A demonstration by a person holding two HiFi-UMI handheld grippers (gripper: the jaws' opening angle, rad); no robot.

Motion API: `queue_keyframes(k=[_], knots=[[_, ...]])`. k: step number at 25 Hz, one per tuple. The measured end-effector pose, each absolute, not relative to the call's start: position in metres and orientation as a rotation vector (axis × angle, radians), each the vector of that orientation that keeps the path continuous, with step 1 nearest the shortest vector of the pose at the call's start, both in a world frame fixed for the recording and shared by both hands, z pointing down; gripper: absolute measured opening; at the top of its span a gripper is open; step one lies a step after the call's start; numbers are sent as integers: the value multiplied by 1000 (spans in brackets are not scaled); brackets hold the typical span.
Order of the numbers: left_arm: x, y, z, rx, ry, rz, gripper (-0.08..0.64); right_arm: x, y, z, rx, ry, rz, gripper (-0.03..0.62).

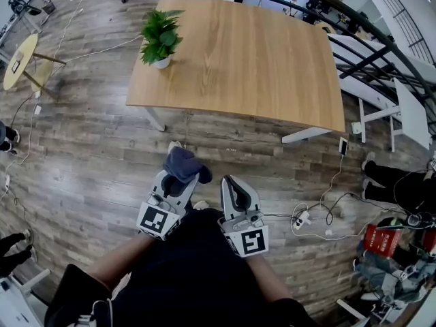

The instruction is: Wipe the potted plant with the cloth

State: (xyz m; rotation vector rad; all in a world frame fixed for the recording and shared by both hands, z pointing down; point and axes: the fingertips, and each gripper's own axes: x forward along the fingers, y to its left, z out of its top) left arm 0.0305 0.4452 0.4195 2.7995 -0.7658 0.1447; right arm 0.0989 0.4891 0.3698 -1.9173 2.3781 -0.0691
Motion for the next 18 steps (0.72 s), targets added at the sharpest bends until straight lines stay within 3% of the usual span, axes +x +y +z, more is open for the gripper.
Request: queue_keyframes(k=[18], knots=[[-40, 184, 446, 2745, -977, 255, 163, 59, 208, 365, -1647, 2611, -103, 18]])
